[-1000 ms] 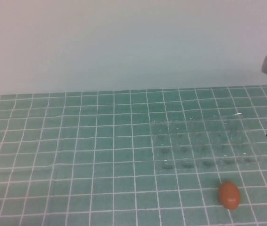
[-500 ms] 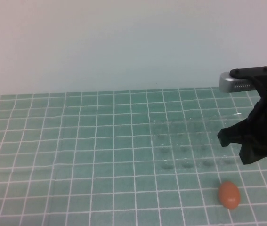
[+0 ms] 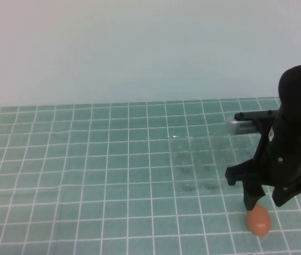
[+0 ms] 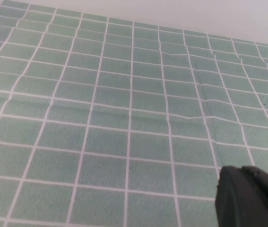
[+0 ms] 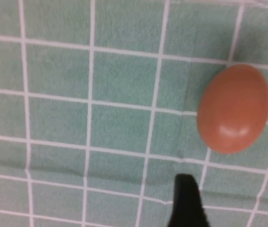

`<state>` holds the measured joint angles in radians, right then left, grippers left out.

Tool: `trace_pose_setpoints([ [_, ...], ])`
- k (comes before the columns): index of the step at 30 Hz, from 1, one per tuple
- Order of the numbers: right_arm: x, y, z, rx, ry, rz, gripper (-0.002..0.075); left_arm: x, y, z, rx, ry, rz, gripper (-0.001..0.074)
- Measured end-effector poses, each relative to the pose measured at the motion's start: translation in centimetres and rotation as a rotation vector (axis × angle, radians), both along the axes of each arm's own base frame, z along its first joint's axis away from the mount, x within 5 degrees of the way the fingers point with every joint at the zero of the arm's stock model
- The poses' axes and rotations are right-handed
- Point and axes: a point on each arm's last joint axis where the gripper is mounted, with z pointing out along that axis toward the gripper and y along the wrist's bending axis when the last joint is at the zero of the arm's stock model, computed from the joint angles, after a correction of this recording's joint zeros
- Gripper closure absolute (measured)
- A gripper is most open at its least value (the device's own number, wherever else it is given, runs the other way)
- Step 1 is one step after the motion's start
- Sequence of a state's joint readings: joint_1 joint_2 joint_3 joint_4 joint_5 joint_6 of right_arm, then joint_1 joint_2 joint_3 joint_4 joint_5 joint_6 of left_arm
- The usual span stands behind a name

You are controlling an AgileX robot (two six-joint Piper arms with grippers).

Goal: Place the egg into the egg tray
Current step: Pick up the egg

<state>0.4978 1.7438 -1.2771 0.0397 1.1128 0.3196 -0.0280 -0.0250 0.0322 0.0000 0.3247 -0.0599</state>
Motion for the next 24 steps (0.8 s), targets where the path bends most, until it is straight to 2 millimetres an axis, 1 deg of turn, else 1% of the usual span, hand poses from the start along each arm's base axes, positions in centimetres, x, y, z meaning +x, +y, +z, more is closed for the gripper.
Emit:
trace_pose_setpoints([
  [2,0.2,0.2,-0.8,-0.003,0.023,0.029,0.0278,0.0,0.0,0.0,0.0,0.0,0.0,0.0736],
  [6,0.6,0.3,-1.2,-0.006,0.0,0.05,0.0262,0.0,0.0,0.0,0.0,0.0,0.0,0.0736],
  [10,1.0,0.2,-1.3,-0.015,-0.032,0.057,0.0258,0.0,0.0,0.0,0.0,0.0,0.0,0.0736],
  [17,2.4,-1.4,-3.5,-0.04,0.025,0.031,0.0258,0.0,0.0,0.0,0.0,0.0,0.0,0.0736],
  [20,2.6,-1.3,-3.9,-0.015,0.025,0.04,0.0257,0.0,0.0,0.0,0.0,0.0,0.0,0.0736],
  [24,2.8,-1.0,-4.0,0.014,0.013,0.04,0.0257,0.0,0.0,0.0,0.0,0.0,0.0,0.0736],
])
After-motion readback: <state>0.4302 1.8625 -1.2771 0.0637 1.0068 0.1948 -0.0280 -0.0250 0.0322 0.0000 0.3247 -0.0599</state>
